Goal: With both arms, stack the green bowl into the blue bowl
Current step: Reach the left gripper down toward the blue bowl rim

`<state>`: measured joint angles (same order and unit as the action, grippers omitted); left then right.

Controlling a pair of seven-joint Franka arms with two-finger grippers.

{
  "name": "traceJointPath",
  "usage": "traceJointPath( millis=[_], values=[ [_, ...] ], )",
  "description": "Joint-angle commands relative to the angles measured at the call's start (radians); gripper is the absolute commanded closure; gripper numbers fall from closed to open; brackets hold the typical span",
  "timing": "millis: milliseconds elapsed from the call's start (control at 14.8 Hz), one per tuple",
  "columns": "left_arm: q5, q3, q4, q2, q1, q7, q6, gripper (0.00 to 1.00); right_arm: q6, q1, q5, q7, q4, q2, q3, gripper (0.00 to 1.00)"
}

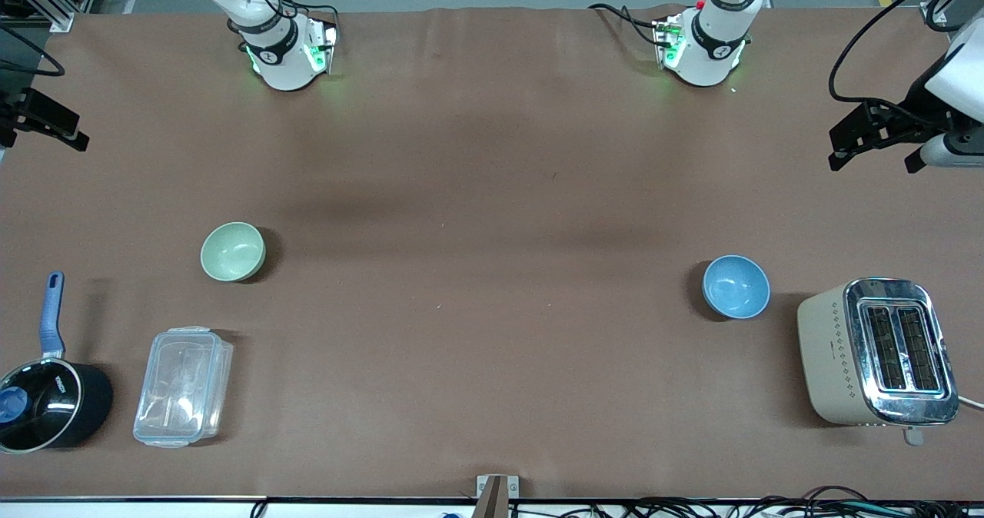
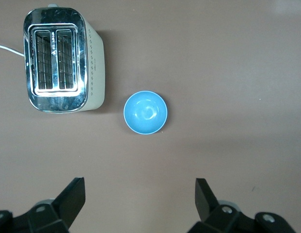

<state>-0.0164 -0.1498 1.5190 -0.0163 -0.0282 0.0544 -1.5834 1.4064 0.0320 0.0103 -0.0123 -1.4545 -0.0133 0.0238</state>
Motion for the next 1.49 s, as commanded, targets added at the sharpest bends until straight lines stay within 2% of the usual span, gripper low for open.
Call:
traceJointPath(
  millis=[0,203,407,814,1017,1153,1424],
  values=[
    [0.001,-0.005,-0.016,-0.002,-0.01,-0.015,0.025,0.0,-0.01,0.009,-0.024,0.011,0.01,0.003,-0.001,0.0],
    [-0.002,0.001,-0.017,0.007,-0.013,-0.013,0.026,0.0,-0.006,0.011,-0.024,0.011,0.011,0.004,-0.001,0.0],
    [-0.002,0.006,-0.017,0.084,-0.019,-0.033,0.001,0.0,-0.009,0.009,-0.024,0.011,0.011,0.006,-0.001,0.0],
    [-0.103,0.004,0.016,0.3,-0.012,-0.036,-0.193,0.0,-0.009,0.014,-0.024,0.08,0.006,0.01,-0.001,0.0],
    [-0.136,0.0,0.071,0.369,-0.016,-0.033,-0.297,0.0,-0.009,0.02,-0.026,0.08,-0.001,0.012,0.001,0.0],
    [-0.134,0.001,0.114,0.404,-0.018,-0.031,-0.375,0.0,0.006,0.067,-0.027,0.107,-0.068,0.019,0.001,0.0],
    [-0.137,0.006,0.133,0.518,-0.024,-0.016,-0.505,0.02,0.172,0.115,-0.029,0.155,-0.278,0.016,0.004,0.0]
  ],
)
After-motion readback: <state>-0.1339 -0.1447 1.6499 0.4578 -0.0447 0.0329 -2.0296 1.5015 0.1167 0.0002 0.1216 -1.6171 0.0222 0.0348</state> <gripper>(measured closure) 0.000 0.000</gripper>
